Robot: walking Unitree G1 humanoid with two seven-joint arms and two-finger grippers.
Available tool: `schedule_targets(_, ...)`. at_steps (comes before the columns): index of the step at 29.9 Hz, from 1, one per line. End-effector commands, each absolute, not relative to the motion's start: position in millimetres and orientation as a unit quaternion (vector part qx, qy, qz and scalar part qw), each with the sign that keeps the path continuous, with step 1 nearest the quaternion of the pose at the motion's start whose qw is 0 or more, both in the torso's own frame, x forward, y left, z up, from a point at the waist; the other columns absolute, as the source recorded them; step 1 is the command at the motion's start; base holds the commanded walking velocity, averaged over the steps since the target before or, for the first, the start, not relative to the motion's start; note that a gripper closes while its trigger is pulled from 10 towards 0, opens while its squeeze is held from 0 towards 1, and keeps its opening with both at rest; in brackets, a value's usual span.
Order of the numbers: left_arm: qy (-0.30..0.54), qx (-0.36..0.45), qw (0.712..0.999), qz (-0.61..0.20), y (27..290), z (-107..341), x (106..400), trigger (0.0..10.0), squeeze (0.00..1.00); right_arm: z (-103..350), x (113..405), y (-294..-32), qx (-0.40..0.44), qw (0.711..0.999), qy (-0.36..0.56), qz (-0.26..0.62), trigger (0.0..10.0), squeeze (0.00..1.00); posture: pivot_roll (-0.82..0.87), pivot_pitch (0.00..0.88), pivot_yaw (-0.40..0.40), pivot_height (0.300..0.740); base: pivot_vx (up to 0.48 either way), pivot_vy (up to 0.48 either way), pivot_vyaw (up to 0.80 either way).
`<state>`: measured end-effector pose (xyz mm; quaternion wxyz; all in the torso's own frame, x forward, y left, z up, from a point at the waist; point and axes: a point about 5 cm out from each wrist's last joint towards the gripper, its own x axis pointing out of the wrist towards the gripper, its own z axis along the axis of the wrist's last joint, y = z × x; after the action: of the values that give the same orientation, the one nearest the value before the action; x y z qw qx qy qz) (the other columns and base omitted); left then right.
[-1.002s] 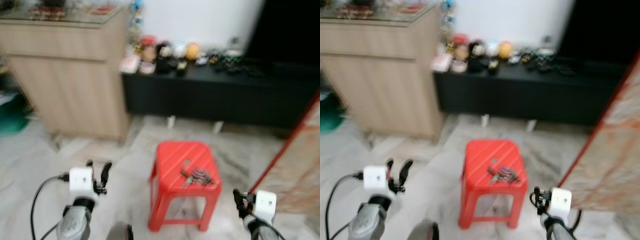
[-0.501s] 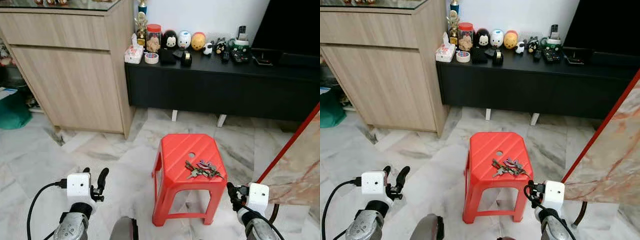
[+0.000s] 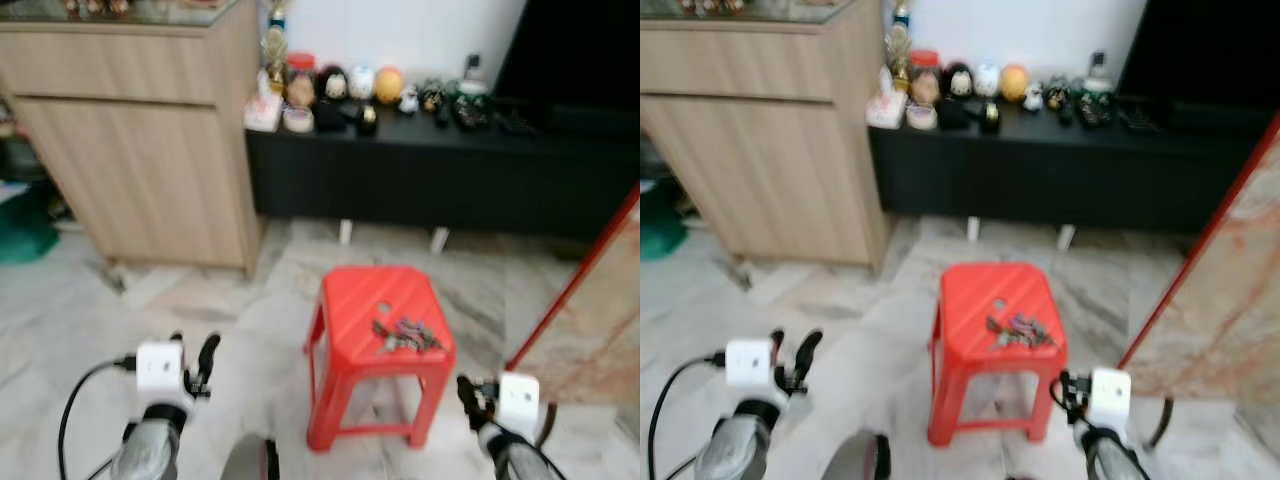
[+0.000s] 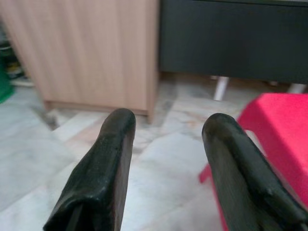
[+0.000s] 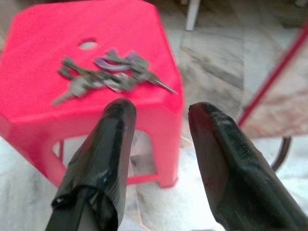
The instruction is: Hang keys on a hook
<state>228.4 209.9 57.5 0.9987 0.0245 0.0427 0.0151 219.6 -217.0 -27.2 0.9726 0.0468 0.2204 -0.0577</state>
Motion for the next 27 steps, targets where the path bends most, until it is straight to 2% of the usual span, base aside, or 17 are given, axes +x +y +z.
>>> schedule_targets(1, 0.046, 0.025, 0.999, 0.014, 210.8, 58.2, 229.0, 10.0, 0.0, -25.7, 222.2, -217.0, 0.055, 0.973, 0.215, -0.064, 10.0, 0.0, 0.04, 0.015, -0.042, 0.631, 0.3, 0.0, 0.0)
schedule_targets(23, 0.04, 0.042, 0.998, 0.009, 215.6, 61.5, 234.2, 10.0, 0.0, -24.1, 228.3, -214.6, 0.07, 0.974, 0.205, -0.072, 10.0, 0.0, 0.03, 0.007, -0.037, 0.631, 0.316, 0.0, 0.0)
schedule_targets(27, 0.039, 0.046, 0.998, 0.009, 216.4, 61.6, 234.7, 10.0, 0.0, -24.6, 229.2, -213.2, 0.071, 0.973, 0.207, -0.07, 10.0, 0.0, 0.03, 0.008, -0.037, 0.631, 0.0, 0.0, 0.0)
